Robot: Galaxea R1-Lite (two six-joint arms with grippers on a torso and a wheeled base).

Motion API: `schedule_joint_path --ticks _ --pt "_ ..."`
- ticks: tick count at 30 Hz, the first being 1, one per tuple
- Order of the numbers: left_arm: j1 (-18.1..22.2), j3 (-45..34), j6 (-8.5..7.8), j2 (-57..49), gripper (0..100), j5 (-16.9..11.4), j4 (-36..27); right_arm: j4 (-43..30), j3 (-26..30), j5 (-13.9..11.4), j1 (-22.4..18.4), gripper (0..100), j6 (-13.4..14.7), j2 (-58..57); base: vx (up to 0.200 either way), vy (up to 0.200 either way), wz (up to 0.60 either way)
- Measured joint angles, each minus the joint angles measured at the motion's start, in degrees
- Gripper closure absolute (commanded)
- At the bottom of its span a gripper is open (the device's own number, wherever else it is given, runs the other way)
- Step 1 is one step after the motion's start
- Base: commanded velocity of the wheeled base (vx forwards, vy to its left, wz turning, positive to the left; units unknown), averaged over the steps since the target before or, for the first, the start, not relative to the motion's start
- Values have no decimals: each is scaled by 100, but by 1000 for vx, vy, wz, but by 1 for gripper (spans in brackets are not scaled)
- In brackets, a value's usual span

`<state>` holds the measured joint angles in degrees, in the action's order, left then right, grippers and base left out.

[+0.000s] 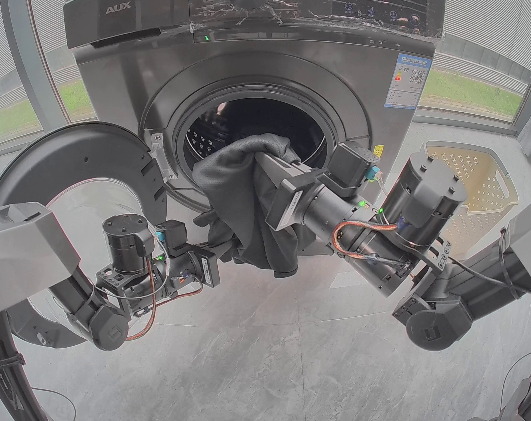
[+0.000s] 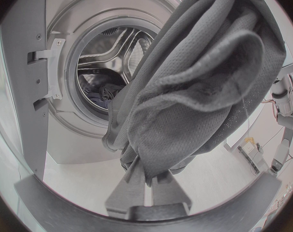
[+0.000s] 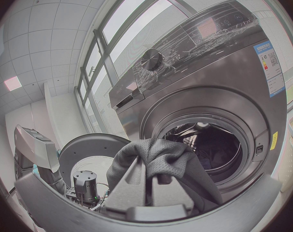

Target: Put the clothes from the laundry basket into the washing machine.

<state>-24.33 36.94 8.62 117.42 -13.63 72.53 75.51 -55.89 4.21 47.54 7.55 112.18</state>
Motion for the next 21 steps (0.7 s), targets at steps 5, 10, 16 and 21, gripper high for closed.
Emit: schedule_joint_path --ticks 5,10,16,21 --pt "-28 -41 11 85 100 -13 222 17 6 0 -6 100 -13 33 0 0 0" --pt "-11 -50 -6 116 100 -5 304 26 9 0 -11 100 -24 55 0 0 0" --pt "-20 -95 11 143 0 6 514 26 9 -2 -11 100 -27 66 0 0 0" --pt "5 -39 16 201 0 20 690 23 9 -2 -11 100 -27 67 0 0 0"
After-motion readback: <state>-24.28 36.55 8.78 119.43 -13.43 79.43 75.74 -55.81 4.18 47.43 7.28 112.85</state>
